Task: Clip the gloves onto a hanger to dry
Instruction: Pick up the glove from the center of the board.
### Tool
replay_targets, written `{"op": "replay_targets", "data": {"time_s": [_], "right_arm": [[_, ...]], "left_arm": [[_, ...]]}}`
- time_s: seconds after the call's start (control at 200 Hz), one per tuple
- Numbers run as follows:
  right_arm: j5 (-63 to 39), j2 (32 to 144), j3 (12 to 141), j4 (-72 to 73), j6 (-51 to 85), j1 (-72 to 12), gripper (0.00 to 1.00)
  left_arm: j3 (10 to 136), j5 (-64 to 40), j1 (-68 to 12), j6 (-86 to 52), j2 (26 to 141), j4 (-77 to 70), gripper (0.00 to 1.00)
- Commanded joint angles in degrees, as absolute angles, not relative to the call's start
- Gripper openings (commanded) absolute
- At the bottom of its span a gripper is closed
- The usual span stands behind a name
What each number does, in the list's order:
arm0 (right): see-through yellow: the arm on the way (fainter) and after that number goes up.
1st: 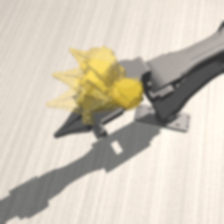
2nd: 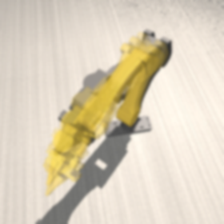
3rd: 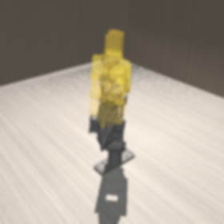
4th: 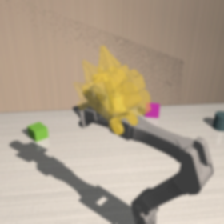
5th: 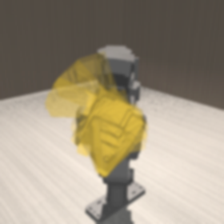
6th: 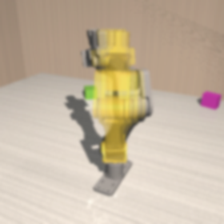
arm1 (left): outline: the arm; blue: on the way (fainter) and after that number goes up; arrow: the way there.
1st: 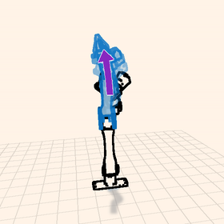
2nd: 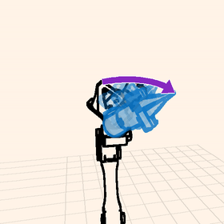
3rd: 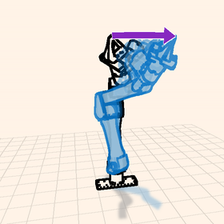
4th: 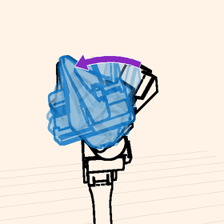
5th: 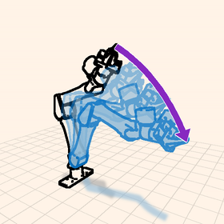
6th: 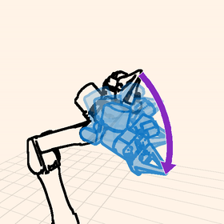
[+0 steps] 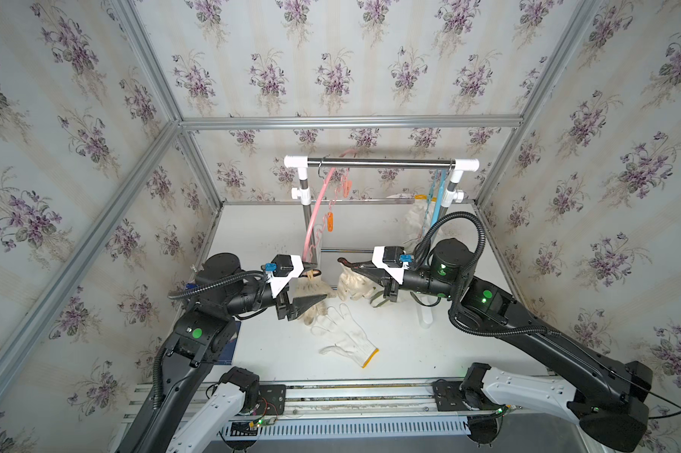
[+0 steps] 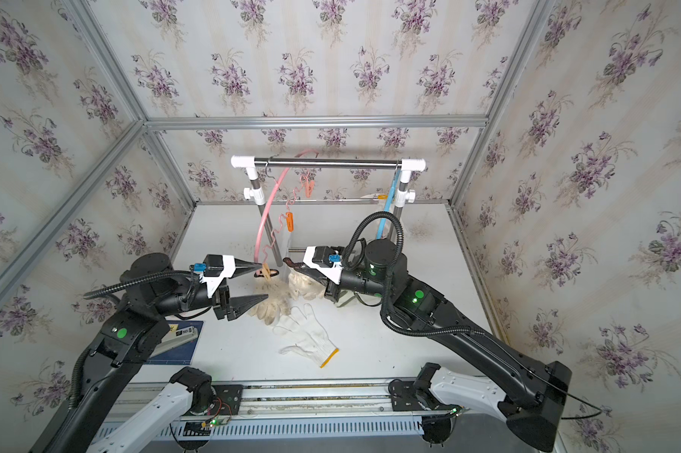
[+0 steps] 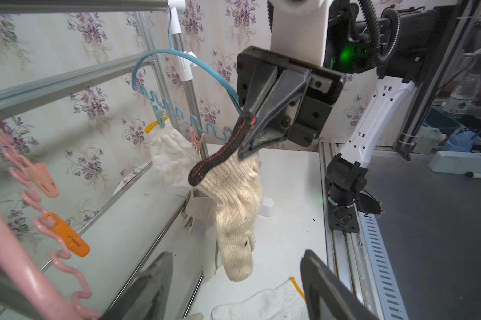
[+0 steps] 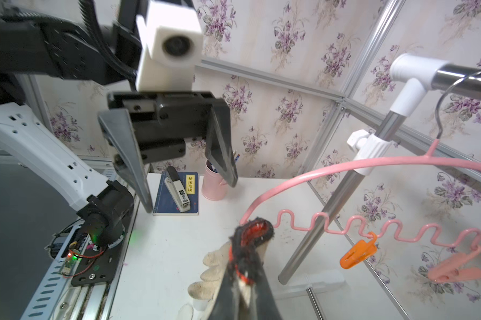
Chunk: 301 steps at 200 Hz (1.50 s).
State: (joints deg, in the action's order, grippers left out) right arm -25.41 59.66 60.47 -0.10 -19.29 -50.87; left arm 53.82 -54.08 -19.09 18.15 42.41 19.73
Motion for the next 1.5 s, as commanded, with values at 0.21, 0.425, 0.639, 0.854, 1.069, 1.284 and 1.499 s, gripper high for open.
{"op": "replay_targets", "data": {"time_s": [0.21,0.425,0.639,0.854,1.069,1.284,1.499], "right_arm": [[-29.39,59.63,59.62,6.46,-15.82,-50.80,0.03],[-29.88,59.85,60.47,6.39,-16.50,-50.82,0.03],[-29.80,59.16,60.12,6.07,-16.88,-50.80,0.03],[-29.40,59.07,59.64,6.48,-16.88,-50.83,0.03],[-28.87,59.27,59.33,6.46,-17.10,-50.80,0.03],[-25.75,59.27,59.32,6.56,-16.49,-50.80,0.20],[-15.82,57.81,60.53,5.65,-15.99,-50.85,0.60]], "left_arm": [[46.56,-54.52,-24.83,4.65,46.97,-9.21,0.70],[44.66,-54.42,-27.29,-0.87,49.90,-19.31,0.61],[42.25,-54.27,-27.59,-6.54,50.52,-28.61,0.43],[41.66,-54.76,-28.69,-8.20,51.71,-30.63,0.25],[41.73,-54.07,-29.77,-7.39,51.43,-29.71,0.11],[42.05,-52.38,-29.97,-2.55,48.18,-23.23,0.00],[50.52,-40.70,-29.79,16.76,39.63,4.88,0.00]]}}
